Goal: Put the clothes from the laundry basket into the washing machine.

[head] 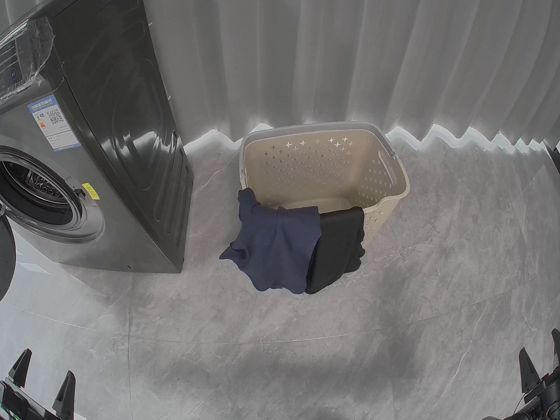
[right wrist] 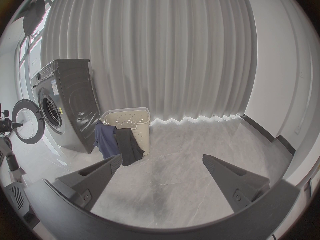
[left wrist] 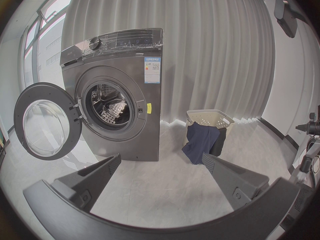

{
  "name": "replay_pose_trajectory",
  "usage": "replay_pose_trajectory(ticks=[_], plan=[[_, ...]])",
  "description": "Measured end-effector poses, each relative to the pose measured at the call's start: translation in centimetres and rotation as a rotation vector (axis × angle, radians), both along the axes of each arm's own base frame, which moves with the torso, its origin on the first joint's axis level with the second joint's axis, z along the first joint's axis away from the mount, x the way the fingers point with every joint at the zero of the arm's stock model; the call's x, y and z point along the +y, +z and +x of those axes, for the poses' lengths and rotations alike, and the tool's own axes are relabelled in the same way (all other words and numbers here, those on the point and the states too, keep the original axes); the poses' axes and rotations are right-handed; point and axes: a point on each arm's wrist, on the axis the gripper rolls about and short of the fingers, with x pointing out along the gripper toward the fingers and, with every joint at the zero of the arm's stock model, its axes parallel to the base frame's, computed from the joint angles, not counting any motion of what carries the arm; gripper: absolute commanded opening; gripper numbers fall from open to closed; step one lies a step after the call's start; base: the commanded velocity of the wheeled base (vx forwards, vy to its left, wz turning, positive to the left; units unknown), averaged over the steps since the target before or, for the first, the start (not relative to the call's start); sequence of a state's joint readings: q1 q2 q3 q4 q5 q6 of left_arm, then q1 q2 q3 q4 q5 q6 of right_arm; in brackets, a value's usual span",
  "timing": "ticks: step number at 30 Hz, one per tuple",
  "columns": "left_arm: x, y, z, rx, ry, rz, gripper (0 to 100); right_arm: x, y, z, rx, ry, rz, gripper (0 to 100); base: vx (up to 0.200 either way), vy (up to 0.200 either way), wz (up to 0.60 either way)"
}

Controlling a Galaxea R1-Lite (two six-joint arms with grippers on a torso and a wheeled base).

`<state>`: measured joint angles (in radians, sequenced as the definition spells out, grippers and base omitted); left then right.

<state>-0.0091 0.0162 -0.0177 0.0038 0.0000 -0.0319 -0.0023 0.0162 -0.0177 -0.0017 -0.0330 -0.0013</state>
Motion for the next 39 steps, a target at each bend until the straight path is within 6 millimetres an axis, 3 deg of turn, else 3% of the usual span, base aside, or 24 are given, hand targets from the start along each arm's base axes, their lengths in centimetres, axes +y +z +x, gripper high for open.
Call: replay_pose_trajectory(ticks=[13, 28, 39], plan=[[0.0, 0.01, 0.0, -0.001, 0.0, 0.001, 100, -0.01, -0.01, 0.0, 0.001, 0.0, 0.0, 100, 0.0, -0.015, 0.0], [0.0, 0.01, 0.0, -0.001, 0.0, 0.0, 100, 0.0, -0.01, 0.0, 0.001, -0.002, -0.001, 100, 0.2, 0.0, 0.0], [0.0, 0.01, 0.0, -0.001, 0.0, 0.0, 100, 0.0, -0.02, 0.0, 0.002, 0.0, -0.003, 100, 0.0, 0.0, 0.0]])
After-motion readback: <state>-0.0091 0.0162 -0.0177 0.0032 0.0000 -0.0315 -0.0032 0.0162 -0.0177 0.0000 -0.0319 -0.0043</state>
